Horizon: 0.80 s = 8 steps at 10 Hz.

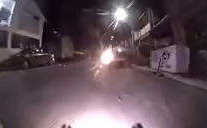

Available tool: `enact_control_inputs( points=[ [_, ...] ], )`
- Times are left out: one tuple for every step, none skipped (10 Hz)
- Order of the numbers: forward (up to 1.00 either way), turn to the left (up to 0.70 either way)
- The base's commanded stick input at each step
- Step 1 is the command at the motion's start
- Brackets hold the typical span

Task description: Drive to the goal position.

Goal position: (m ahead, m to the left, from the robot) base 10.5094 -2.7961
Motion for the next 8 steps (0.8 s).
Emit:
enact_control_inputs(
  points=[
    [0.60,-0.15],
    [0.60,-0.15],
    [0.60,-0.15],
    [0.60,-0.11],
    [0.60,0.00],
    [0.60,0.00],
    [0.60,0.00],
    [0.60,0.00]
  ],
)
